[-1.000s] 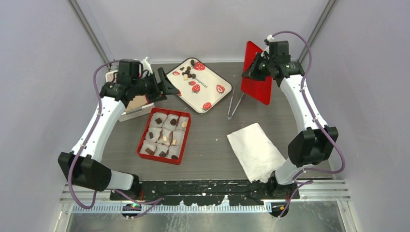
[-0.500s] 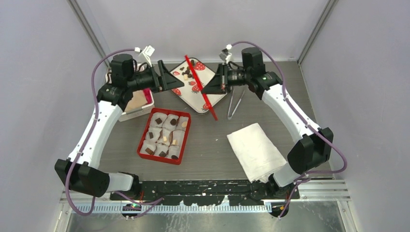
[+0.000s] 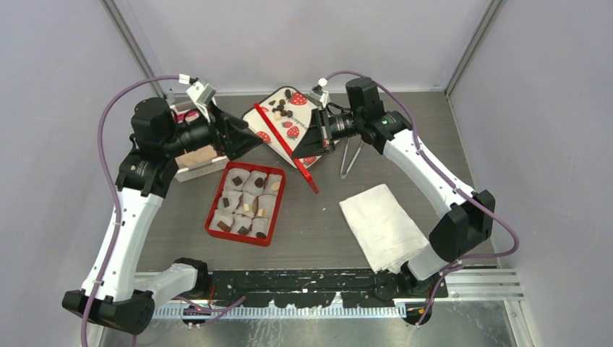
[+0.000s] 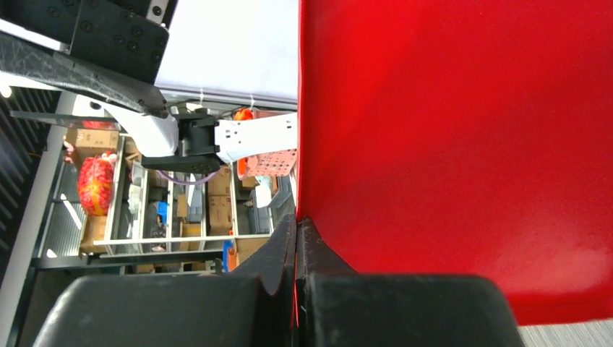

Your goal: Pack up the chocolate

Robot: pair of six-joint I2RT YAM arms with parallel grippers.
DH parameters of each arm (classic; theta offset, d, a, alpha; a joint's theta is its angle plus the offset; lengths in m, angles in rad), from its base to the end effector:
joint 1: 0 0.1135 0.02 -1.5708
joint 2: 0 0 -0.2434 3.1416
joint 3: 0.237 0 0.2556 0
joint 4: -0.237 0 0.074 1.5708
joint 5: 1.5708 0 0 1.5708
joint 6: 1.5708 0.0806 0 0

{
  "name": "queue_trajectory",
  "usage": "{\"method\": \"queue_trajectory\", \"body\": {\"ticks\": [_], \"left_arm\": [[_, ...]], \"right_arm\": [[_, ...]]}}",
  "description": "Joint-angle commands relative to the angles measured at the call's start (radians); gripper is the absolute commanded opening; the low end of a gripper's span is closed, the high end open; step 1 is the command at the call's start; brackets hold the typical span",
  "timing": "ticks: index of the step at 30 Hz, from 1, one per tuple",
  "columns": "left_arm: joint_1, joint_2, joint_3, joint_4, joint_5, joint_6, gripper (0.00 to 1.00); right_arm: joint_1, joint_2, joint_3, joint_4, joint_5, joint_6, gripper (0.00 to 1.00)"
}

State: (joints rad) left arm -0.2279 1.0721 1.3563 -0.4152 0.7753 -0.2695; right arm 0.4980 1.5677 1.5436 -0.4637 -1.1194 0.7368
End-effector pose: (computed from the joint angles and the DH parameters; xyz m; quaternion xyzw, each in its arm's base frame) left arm 0.2363 -0.1127 0.4373 0.2347 0.7011 -0.4257 0.5216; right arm 0.2865 0.2383 0.3597 -0.1852 0.7536 0.6238 0.0928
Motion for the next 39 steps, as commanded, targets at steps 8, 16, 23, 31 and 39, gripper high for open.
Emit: {"method": "queue_trajectory", "body": {"ticks": [8, 16, 23, 31, 39], "left_arm": [[-0.001, -0.083, -0.007, 0.051, -0.169, 0.105, 0.79], [-0.001, 0.2, 0.253, -0.221, -0.265, -0.426, 0.71], [-0.055, 0.284, 0.189, -0.205, -0.24, -0.613, 0.76], [-0.089, 0.335, 0.08, -0.149, -0.209, -0.69, 0.76], [-0.148, 0.424, 0.08, -0.103, -0.211, -0.683, 0.76]], "right_arm": [[0.026, -0.042, 0.192, -0.585, 0.553, -0.408, 0.01], [0.207, -0.126, 0.074, -0.427, 1.052, -0.372, 0.01], [0.324, -0.085, 0.045, -0.352, 1.271, -0.393, 0.01], [0.345, -0.049, 0.06, -0.315, 1.244, -0.396, 0.01], [0.355, -0.029, 0.069, -0.292, 1.209, -0.393, 0.01]]}}
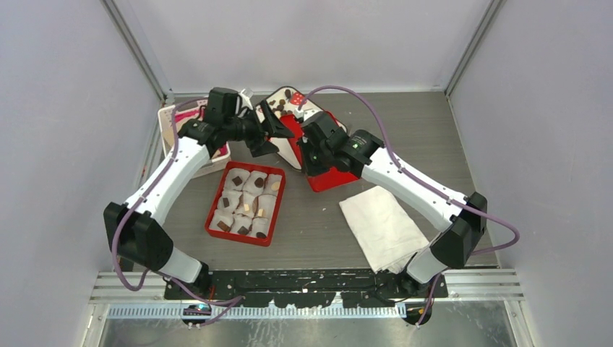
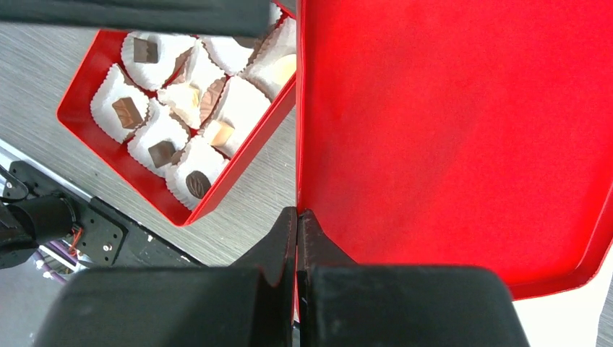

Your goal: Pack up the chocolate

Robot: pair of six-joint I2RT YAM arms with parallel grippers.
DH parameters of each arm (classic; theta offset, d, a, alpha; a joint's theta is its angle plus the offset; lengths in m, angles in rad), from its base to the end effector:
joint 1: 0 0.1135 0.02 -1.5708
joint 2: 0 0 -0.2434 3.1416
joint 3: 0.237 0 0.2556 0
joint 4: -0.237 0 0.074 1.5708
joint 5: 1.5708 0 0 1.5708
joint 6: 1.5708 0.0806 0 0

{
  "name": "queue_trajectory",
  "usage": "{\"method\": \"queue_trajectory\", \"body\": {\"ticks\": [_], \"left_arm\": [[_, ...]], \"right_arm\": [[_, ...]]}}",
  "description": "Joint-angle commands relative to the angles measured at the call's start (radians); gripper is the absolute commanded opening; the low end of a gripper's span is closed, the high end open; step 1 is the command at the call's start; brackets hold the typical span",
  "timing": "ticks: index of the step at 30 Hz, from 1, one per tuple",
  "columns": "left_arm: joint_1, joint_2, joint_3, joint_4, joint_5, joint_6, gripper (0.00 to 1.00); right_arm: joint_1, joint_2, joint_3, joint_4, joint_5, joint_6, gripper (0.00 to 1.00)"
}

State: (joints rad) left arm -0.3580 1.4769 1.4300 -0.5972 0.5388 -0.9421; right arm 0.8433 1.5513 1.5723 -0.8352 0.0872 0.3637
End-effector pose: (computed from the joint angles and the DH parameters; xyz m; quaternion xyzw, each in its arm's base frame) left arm 0.3252 -0.1658 0.3181 -0.1343 0.8600 -0.4503 0.1989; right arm 0.2502 0.2704 0.3099 -0.2049 0.9057 0.1761 0.3268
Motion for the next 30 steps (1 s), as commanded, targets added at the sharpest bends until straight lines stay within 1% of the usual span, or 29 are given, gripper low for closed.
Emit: {"method": "queue_trajectory", "body": {"ticks": [1, 4, 10, 11, 15, 17, 22, 23, 24, 25, 26, 27, 28, 30], "left_arm": [[-0.021, 0.033, 0.008, 0.082, 0.028, -0.007, 0.76], [-0.033, 0.066, 0.016, 0.086, 0.026, 0.01, 0.75], [-0.048, 0.107, 0.041, 0.081, -0.026, 0.049, 0.63], [-0.049, 0.109, 0.045, 0.081, -0.03, 0.052, 0.59], [-0.061, 0.108, 0.053, 0.084, -0.045, 0.064, 0.35], [-0.064, 0.111, 0.057, 0.08, -0.046, 0.061, 0.29], [-0.064, 0.113, 0.068, 0.058, -0.046, 0.051, 0.05], [-0.064, 0.112, 0.072, 0.048, -0.052, 0.053, 0.03], [-0.063, 0.11, 0.077, 0.037, -0.063, 0.056, 0.02], [-0.062, 0.109, 0.082, 0.024, -0.074, 0.059, 0.02], [-0.056, 0.11, 0.092, 0.011, -0.079, 0.059, 0.01], [-0.052, 0.111, 0.101, -0.011, -0.081, 0.052, 0.01], [-0.044, 0.115, 0.113, -0.032, -0.081, 0.04, 0.0], [-0.024, 0.121, 0.139, -0.077, -0.082, 0.005, 0.0]], "right_arm": [[0.011, -0.014, 0.04, 0.086, 0.0, -0.016, 0.01], [0.014, -0.012, 0.042, 0.099, -0.023, -0.007, 0.01], [0.02, -0.019, 0.037, 0.084, -0.092, 0.008, 0.01], [0.02, -0.029, 0.025, 0.085, -0.115, 0.013, 0.01], [0.02, -0.04, -0.004, 0.085, -0.168, 0.033, 0.01], [0.02, -0.042, -0.006, 0.09, -0.185, 0.049, 0.01], [0.019, -0.043, 0.01, 0.101, -0.222, 0.078, 0.01], [0.02, -0.047, 0.012, 0.097, -0.21, 0.083, 0.07], [0.02, -0.052, 0.014, 0.094, -0.196, 0.078, 0.24], [0.02, -0.059, 0.02, 0.077, -0.153, 0.064, 0.48], [0.019, -0.069, 0.03, 0.06, -0.116, 0.042, 0.63], [0.02, -0.083, 0.039, 0.033, -0.059, 0.014, 0.75], [0.02, -0.098, 0.048, 0.011, -0.003, -0.024, 0.8], [0.019, -0.132, 0.051, -0.016, 0.074, -0.099, 0.85]]}}
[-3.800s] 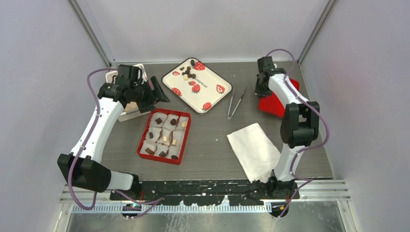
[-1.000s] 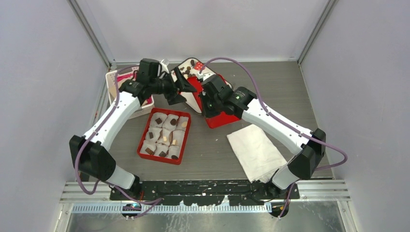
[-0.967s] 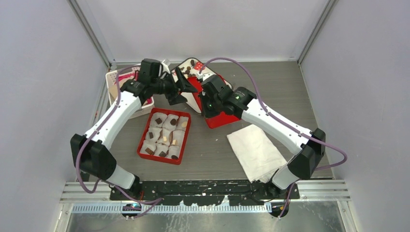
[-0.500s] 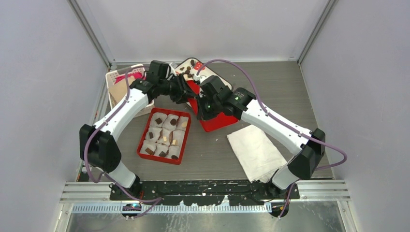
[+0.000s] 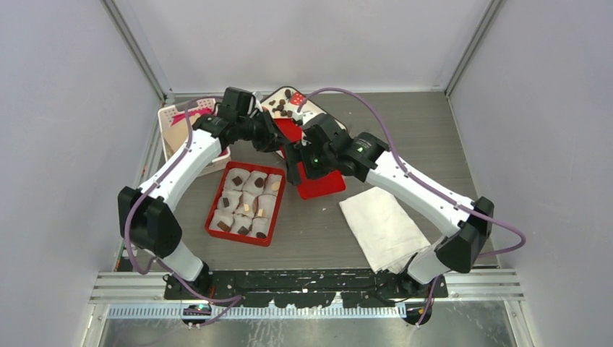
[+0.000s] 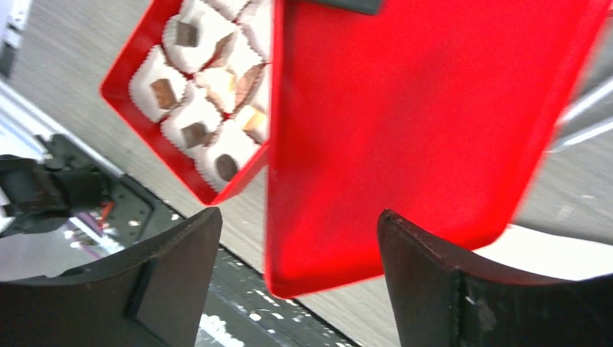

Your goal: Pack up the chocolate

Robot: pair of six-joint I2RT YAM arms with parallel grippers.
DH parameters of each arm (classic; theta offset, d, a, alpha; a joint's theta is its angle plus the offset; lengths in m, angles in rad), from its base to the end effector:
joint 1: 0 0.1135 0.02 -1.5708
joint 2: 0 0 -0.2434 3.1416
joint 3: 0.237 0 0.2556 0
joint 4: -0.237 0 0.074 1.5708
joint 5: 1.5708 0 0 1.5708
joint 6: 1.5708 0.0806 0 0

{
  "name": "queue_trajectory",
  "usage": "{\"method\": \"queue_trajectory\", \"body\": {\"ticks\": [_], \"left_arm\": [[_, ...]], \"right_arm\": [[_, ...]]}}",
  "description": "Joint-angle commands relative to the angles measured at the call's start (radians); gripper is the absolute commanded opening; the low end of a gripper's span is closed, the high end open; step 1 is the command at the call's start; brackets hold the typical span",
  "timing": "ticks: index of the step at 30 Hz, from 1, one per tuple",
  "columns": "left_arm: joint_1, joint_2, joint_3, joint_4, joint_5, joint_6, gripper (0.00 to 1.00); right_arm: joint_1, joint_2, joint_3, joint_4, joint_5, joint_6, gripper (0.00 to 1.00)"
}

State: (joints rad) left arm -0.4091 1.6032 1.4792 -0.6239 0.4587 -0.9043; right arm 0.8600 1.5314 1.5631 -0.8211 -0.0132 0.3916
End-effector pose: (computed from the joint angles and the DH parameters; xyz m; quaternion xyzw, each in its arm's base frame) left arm 0.3428 -0.1875 0.2861 -0.1306 0.8876 -0.4028 0.1812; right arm 0.2378 0.2778 0.3148 -0.2170 0.8988 0.2280 0.3051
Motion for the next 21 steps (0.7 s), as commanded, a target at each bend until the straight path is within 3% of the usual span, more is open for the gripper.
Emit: {"method": "queue_trajectory", "body": {"ticks": [1, 5, 9, 11, 16, 21], "left_arm": [[0.042, -0.006, 0.099, -0.064, 0.005, -0.056, 0.0], [0.085, -0.04, 0.087, -0.044, 0.037, -0.172, 0.0], [0.14, -0.056, 0.073, -0.055, 0.08, -0.265, 0.0], [0.154, -0.054, 0.086, -0.084, 0.093, -0.29, 0.0], [0.167, -0.048, 0.089, -0.078, 0.154, -0.354, 0.0], [0.168, -0.045, 0.084, -0.068, 0.18, -0.36, 0.0]], "right_arm": [[0.003, -0.131, 0.044, -0.031, 0.208, -0.164, 0.87], [0.024, -0.294, -0.129, 0.078, 0.221, -0.358, 0.9], [0.041, -0.575, -0.527, 0.448, 0.193, -0.588, 0.96], [0.062, -0.655, -0.626, 0.539, 0.193, -0.746, 0.94], [0.138, -0.572, -0.625, 0.516, 0.377, -0.897, 0.99], [0.147, -0.44, -0.691, 0.787, 0.435, -0.945, 1.0]]}}
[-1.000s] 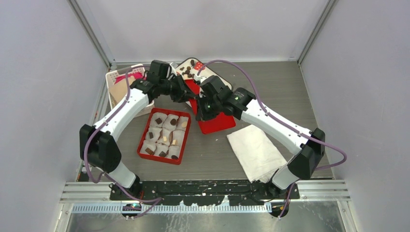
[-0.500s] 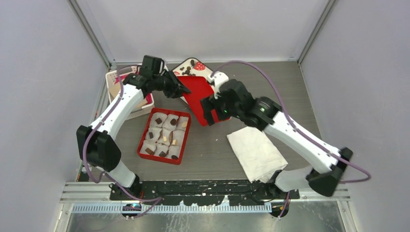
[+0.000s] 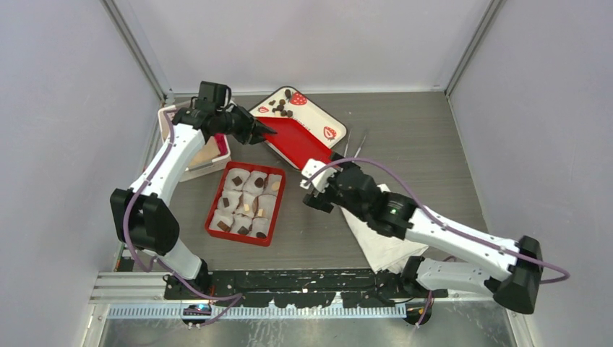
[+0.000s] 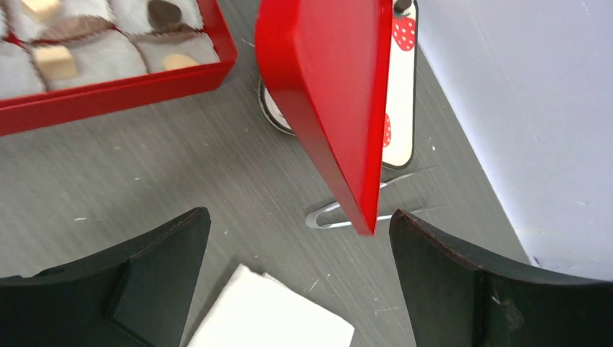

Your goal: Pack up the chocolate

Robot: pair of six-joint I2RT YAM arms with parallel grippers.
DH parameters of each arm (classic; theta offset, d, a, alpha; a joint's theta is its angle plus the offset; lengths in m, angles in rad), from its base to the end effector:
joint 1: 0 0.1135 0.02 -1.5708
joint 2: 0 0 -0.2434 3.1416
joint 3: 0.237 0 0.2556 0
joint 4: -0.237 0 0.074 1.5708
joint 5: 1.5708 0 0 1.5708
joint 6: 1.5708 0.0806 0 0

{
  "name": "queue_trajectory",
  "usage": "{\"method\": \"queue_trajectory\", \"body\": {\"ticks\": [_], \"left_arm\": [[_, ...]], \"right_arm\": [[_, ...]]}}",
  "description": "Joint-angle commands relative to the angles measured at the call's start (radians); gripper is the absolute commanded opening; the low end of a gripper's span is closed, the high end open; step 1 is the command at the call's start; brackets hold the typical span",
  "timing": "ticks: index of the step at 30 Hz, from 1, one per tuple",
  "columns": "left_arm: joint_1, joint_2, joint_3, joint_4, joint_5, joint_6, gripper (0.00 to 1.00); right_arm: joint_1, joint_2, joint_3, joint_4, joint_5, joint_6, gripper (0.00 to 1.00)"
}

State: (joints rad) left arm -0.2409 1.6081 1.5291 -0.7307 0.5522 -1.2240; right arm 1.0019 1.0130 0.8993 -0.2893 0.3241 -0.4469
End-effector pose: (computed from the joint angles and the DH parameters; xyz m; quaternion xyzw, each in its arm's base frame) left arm 0.3588 -0.1317 0.2937 -0.3324 0.8353 -0.4272 0.0965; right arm 0.1742 0.2247 0.2925 -0.4790 0.6756 0.0196 0.5601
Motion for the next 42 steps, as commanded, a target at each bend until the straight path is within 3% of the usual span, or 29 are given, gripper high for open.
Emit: {"method": "queue_trajectory", "body": {"ticks": [1, 3, 11, 13, 15, 17, 23, 25, 30, 33, 38, 42], "left_arm": [[0.0, -0.05, 0.033, 0.038, 0.093, -0.04, 0.0], [0.0, -0.051, 0.032, 0.038, 0.1, -0.039, 0.0], [0.003, -0.062, 0.03, 0.018, 0.101, -0.012, 0.0], [0.007, -0.064, 0.027, 0.025, 0.105, -0.014, 0.0], [0.015, -0.068, 0.021, 0.035, 0.111, -0.014, 0.0], [0.025, -0.071, 0.014, 0.049, 0.113, -0.018, 0.09], [0.044, -0.071, 0.058, 0.09, 0.131, 0.03, 0.87], [0.052, -0.071, 0.109, 0.052, 0.105, 0.089, 0.99], [0.116, -0.117, 0.166, 0.005, 0.025, 0.19, 1.0], [0.174, -0.162, 0.141, 0.016, 0.006, 0.226, 1.0], [0.215, -0.246, 0.093, 0.016, -0.019, 0.431, 1.0], [0.224, -0.313, 0.016, 0.058, 0.145, 0.57, 1.0]], "right_arm": [[0.005, 0.113, -0.023, 0.281, 0.109, -0.107, 0.99], [0.005, 0.178, -0.026, 0.381, 0.131, -0.111, 0.94], [0.006, 0.335, -0.031, 0.646, 0.182, -0.218, 0.55], [0.006, 0.34, -0.021, 0.642, 0.167, -0.221, 0.25], [0.005, 0.333, -0.008, 0.619, 0.167, -0.204, 0.02], [0.006, 0.32, 0.018, 0.555, 0.159, -0.166, 0.01], [0.002, 0.267, 0.134, 0.283, 0.096, 0.042, 0.01], [-0.003, 0.254, 0.18, 0.194, 0.072, 0.131, 0.01], [-0.041, 0.216, 0.262, 0.086, -0.001, 0.338, 0.01], [-0.112, 0.216, 0.336, 0.007, -0.135, 0.488, 0.01], [-0.331, 0.271, 0.491, -0.118, -0.531, 0.734, 0.01], [-0.478, 0.352, 0.583, -0.147, -0.873, 0.859, 0.01]]}}
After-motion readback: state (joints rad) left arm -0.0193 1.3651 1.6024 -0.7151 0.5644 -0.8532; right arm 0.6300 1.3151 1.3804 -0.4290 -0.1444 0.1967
